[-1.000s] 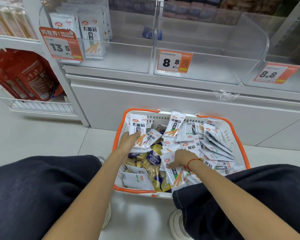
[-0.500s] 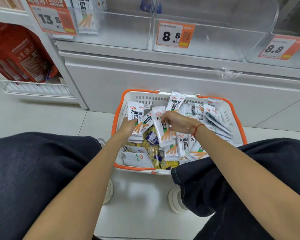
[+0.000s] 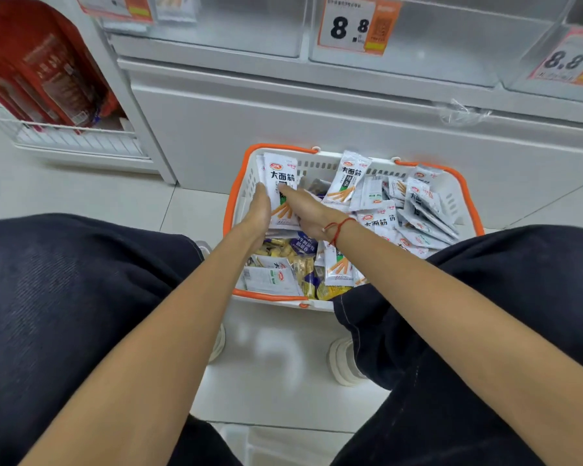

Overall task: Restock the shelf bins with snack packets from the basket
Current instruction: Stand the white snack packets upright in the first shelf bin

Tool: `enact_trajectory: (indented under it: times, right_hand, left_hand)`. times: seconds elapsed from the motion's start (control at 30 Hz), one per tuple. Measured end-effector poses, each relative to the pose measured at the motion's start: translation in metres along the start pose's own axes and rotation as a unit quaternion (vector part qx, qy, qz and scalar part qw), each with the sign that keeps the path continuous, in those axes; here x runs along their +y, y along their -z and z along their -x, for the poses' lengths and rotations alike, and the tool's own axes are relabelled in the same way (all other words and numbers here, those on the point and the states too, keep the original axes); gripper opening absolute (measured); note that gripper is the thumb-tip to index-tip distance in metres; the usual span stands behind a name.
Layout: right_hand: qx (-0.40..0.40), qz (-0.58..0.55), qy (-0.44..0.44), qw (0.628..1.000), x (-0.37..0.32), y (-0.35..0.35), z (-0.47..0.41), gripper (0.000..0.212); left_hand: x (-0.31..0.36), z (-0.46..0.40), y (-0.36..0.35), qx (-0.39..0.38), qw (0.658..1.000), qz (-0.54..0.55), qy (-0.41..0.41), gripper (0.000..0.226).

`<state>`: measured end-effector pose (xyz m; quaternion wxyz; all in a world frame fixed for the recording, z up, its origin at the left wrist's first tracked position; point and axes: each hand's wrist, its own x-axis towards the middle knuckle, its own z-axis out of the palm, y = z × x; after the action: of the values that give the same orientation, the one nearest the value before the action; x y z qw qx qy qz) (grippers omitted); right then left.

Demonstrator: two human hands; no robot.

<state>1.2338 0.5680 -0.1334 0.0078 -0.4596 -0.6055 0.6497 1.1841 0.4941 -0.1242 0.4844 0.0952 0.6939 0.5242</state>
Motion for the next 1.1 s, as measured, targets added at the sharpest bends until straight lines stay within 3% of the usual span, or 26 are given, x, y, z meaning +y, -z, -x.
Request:
enact_trajectory:
  times: [0.07, 0.13, 0.23, 0.33, 0.47, 0.63, 0.73, 0.9, 1.0, 1.1]
  right_hand:
    - [-0.006, -0.024, 0.004, 1.000, -0.012, -0.008, 0.017, 0.049]
    - [-0.008, -0.057, 0.004, 0.998, -0.021, -0.005, 0.022, 0.029]
    - [-0.007, -0.034, 0.030, 0.999, -0.040, 0.005, 0.030, 0.027]
    - [-0.029, 0.015, 0.102, 0.994, -0.069, 0.008, 0.043, 0.022]
    - [-0.022, 0.077, 0.188, 0.979, -0.108, 0.012, 0.053, 0.028]
    - [-0.003, 0.067, 0.207, 0.976, -0.160, 0.009, 0.049, 0.022]
    - [0.028, 0.036, 0.227, 0.973, -0.208, -0.001, 0.041, 0.029]
    - [0.046, 0.045, 0.272, 0.960, -0.270, -0.007, 0.031, 0.023]
    - [0.064, 0.068, 0.327, 0.940, -0.295, -0.005, 0.016, 0.025]
    - [0.070, 0.088, 0.395, 0.912, -0.316, -0.004, -0.004, 0.033]
  left_hand:
    - [-0.001, -0.005, 0.001, 0.001, 1.000, 0.018, -0.001, 0.064]
    - [0.009, 0.005, 0.000, 0.008, 0.999, 0.032, -0.013, 0.063]
    - [0.025, 0.015, 0.003, 0.017, 0.997, 0.054, -0.049, 0.042]
    - [0.050, 0.018, 0.010, 0.013, 0.996, 0.039, -0.073, 0.044]
    - [0.098, 0.020, 0.029, 0.043, 0.990, -0.036, -0.128, 0.038]
    - [0.164, 0.026, 0.063, 0.039, 0.978, -0.130, -0.160, 0.033]
    - [0.208, 0.028, 0.079, 0.076, 0.970, -0.119, -0.199, 0.029]
    - [0.263, 0.015, 0.099, 0.099, 0.961, -0.107, -0.236, 0.030]
    - [0.290, -0.003, 0.108, 0.093, 0.956, -0.136, -0.243, 0.026]
    - [0.317, -0.024, 0.124, 0.089, 0.934, -0.163, -0.304, 0.018]
